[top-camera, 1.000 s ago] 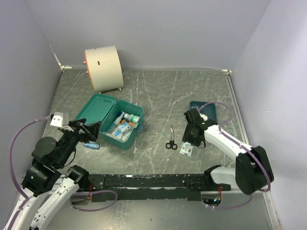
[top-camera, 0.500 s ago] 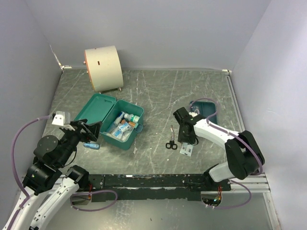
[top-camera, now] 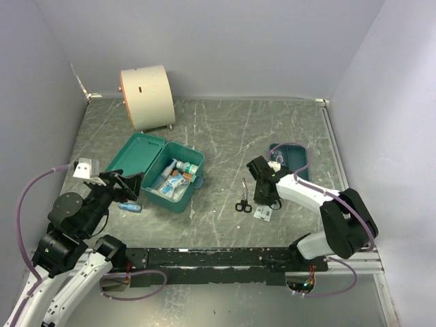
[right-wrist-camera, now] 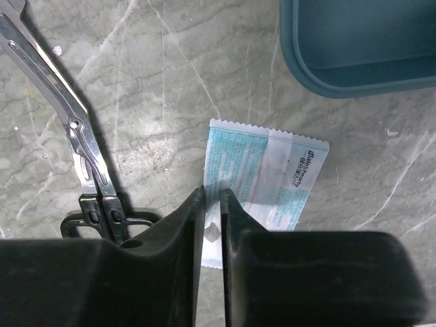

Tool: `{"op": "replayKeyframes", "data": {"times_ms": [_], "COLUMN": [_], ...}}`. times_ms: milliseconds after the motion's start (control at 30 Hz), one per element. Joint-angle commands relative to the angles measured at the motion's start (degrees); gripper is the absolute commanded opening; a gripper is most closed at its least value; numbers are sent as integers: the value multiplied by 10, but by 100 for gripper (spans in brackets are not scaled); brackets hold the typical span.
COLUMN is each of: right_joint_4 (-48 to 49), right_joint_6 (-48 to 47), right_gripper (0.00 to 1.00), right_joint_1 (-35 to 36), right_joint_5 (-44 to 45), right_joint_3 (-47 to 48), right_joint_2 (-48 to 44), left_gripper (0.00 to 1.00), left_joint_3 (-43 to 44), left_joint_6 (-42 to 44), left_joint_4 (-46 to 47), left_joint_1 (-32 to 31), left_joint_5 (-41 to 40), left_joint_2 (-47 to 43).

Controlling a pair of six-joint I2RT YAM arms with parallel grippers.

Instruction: Organize the medicine kit

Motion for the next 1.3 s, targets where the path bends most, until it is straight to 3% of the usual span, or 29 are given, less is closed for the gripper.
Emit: {"op": "replayKeyframes", "data": {"times_ms": [0, 100, 333, 600, 800, 967, 1267], "right_joint_4": [45, 56, 56, 17, 32, 69, 127], "right_joint_6": [13, 9, -25, -108, -233, -334, -361], "right_gripper": [10, 0, 0, 0, 0, 0, 0], "right_joint_1": [1, 1, 1, -2, -21, -50, -139], "right_joint_5": [-33, -26, 1, 91, 126, 153, 83], "right_joint_3": [-51, -51, -18, 74, 120, 106, 92], "right_joint_2": [30, 27, -31, -92, -58, -32, 16], "left_gripper": [87, 87, 87, 87, 87, 88, 88], "left_joint_3": [7, 7, 6, 5, 6, 4, 7], "left_joint_6": [-2, -2, -1, 3, 1, -2, -1], "left_joint_4": [-1, 0, 2, 7, 3, 1, -3], "left_joint_1": [4, 4, 4, 4, 4, 4, 4], "left_joint_5": [-1, 2, 4, 12, 10, 5, 5], "left_joint_2": [7, 8, 4, 16, 23, 22, 33]}}
